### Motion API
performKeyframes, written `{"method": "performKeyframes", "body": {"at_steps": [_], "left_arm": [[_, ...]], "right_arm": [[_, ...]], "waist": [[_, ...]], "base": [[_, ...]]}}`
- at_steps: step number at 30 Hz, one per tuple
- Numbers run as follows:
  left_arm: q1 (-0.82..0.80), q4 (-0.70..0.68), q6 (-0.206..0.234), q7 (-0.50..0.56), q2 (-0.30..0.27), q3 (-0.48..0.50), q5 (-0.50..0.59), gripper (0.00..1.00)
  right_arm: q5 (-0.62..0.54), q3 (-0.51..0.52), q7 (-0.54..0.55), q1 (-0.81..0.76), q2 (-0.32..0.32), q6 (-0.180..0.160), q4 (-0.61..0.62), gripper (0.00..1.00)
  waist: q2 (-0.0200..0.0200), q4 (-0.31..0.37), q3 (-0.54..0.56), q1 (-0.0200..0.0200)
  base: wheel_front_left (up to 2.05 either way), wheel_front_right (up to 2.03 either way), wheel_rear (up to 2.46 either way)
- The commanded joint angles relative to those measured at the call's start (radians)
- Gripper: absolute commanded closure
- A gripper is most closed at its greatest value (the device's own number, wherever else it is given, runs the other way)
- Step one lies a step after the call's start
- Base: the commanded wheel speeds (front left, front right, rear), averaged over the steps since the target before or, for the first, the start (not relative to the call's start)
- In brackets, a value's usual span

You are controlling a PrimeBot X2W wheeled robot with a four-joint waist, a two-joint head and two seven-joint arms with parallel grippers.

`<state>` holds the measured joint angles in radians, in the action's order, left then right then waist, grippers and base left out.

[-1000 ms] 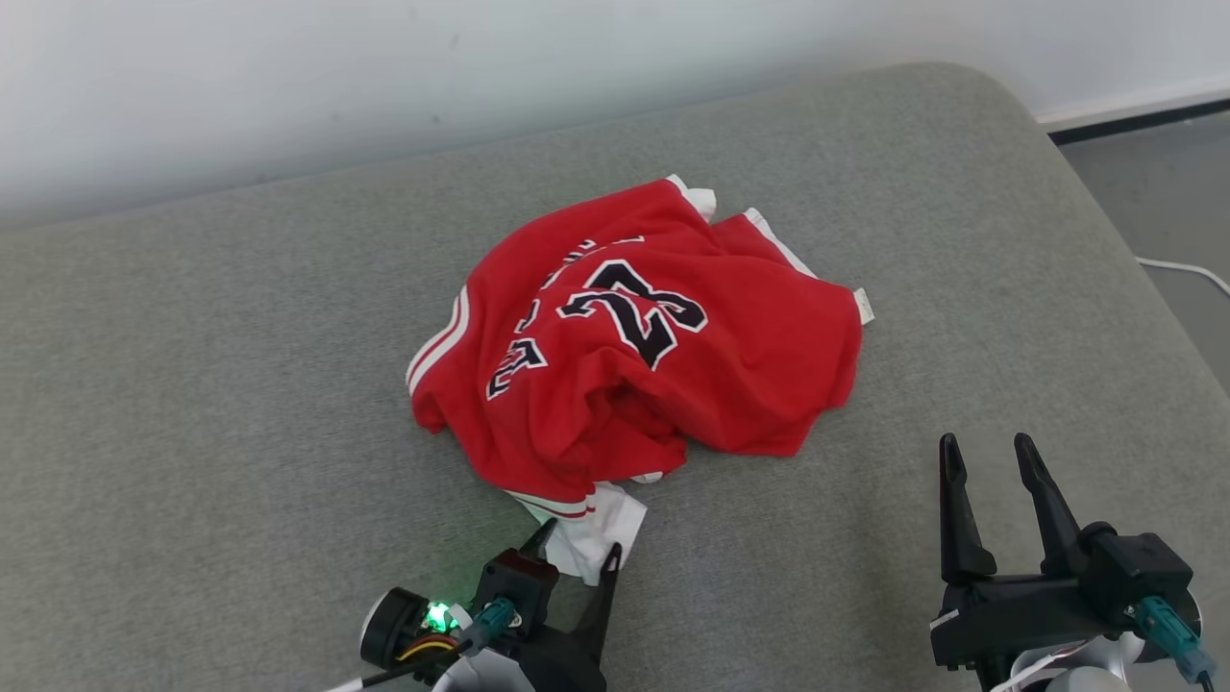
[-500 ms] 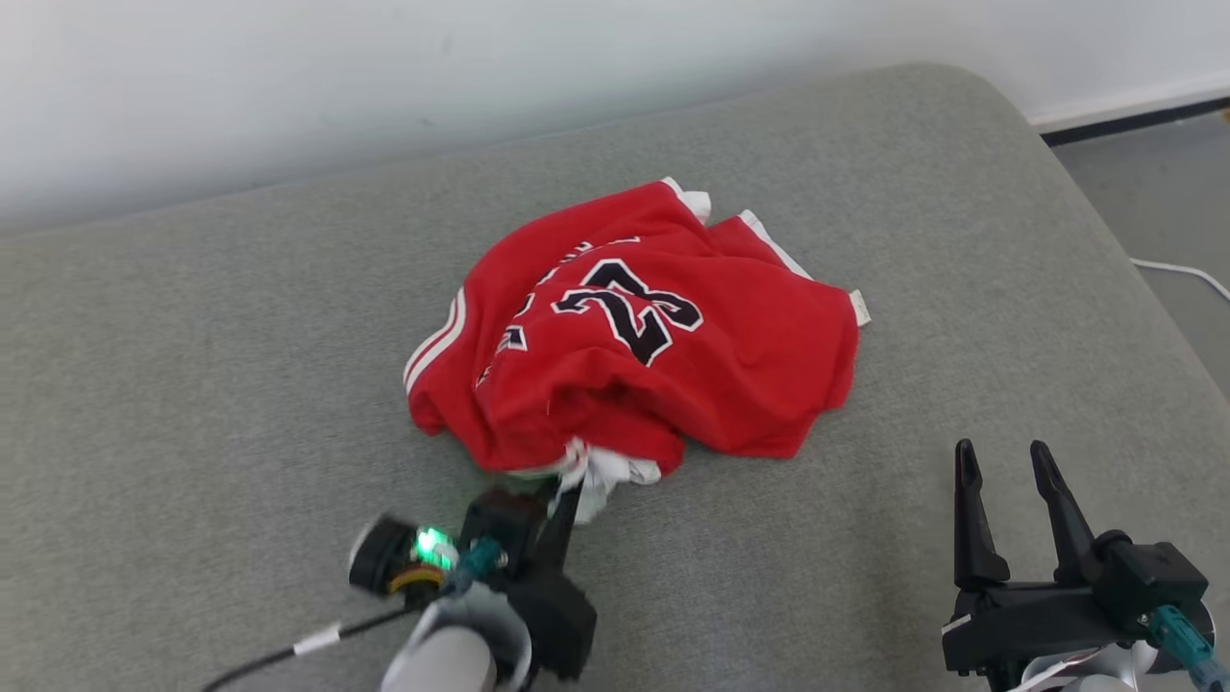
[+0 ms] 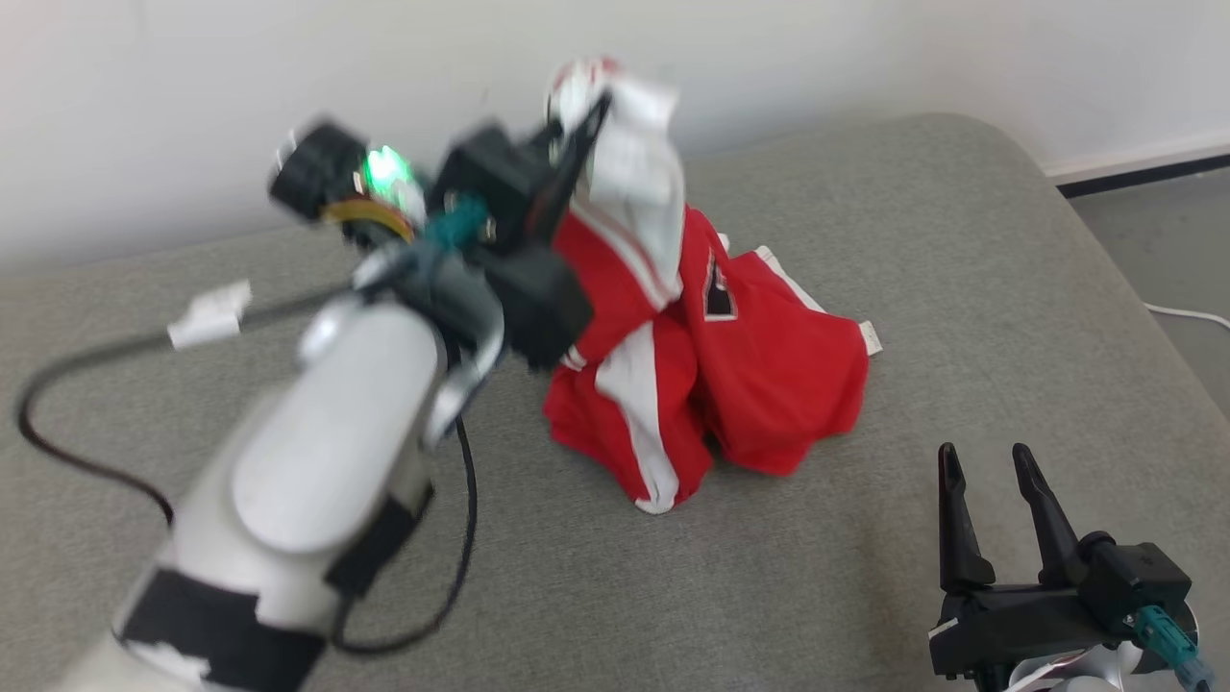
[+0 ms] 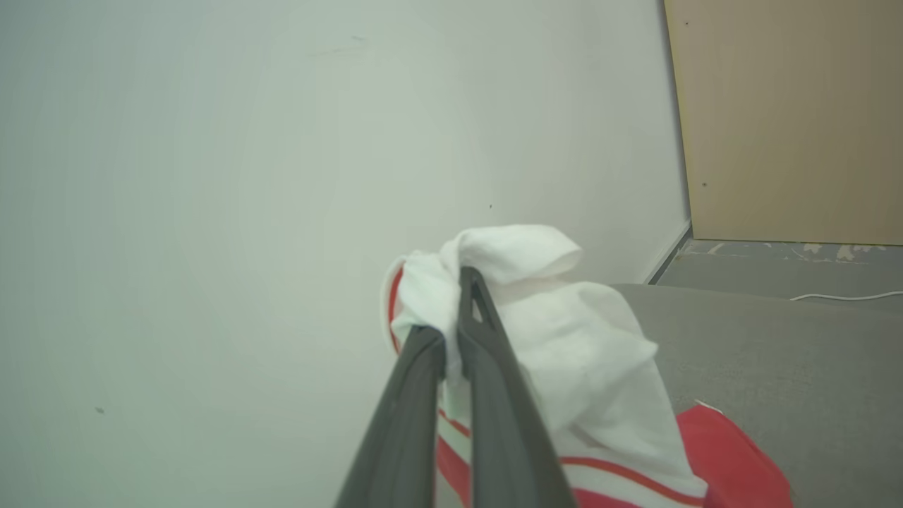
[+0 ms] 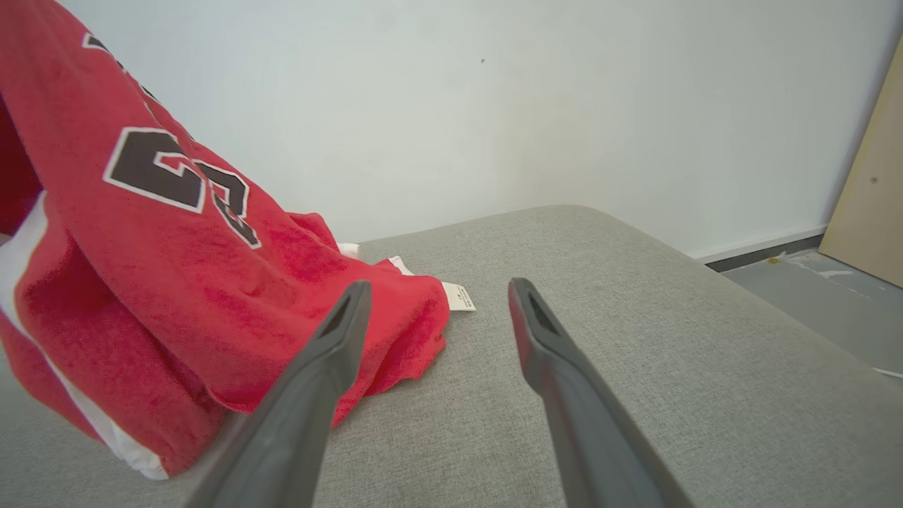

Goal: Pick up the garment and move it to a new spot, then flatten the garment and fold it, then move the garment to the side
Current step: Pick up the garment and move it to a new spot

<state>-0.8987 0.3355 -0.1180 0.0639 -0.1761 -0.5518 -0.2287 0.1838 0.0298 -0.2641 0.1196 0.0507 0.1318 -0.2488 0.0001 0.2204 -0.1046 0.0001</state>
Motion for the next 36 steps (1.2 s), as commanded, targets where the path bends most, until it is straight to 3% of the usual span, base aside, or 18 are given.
{"method": "performKeyframes", "body": {"at_steps": [1,10,17,22,27,36], "left_arm": [[-0.066,0.006,-0.004,0.011,-0.007,-0.002,-0.007,1.0],[-0.539,0.133,-0.011,0.035,0.005,-0.031,-0.077,1.0],[-0.815,0.318,-0.011,-0.036,0.045,-0.039,-0.138,1.0],[-0.881,0.411,-0.011,-0.095,0.058,-0.07,-0.176,1.0],[-0.909,0.485,-0.011,-0.138,0.034,-0.09,-0.197,1.0],[-0.927,0.55,-0.011,-0.186,-0.002,-0.1,-0.23,1.0]], "right_arm": [[0.009,-0.002,0.0,-0.006,0.0,-0.002,-0.004,0.0],[0.052,0.002,0.0,0.02,-0.001,-0.002,-0.007,0.0],[0.073,-0.007,0.0,0.032,-0.001,-0.002,-0.015,0.0],[0.072,0.0,0.0,0.032,-0.001,-0.002,-0.018,0.0],[0.058,0.008,0.0,0.033,0.0,-0.002,-0.016,0.0],[0.024,0.026,0.0,0.022,0.0,-0.002,0.007,0.0]], "waist": [[-0.0001,0.022,-0.003,-0.0001],[-0.0001,0.082,-0.072,-0.0001],[-0.0001,0.102,-0.09,-0.0001],[-0.0001,0.095,-0.087,-0.0001],[-0.0001,0.073,-0.082,-0.0001],[-0.0001,-0.017,-0.087,-0.0001]], "base": [[0.0,0.0,0.0],[0.0,0.0,0.0],[0.0,0.0,0.0],[0.0,0.0,0.0],[0.0,0.0,0.0],[0.0,0.0,0.0]]}}
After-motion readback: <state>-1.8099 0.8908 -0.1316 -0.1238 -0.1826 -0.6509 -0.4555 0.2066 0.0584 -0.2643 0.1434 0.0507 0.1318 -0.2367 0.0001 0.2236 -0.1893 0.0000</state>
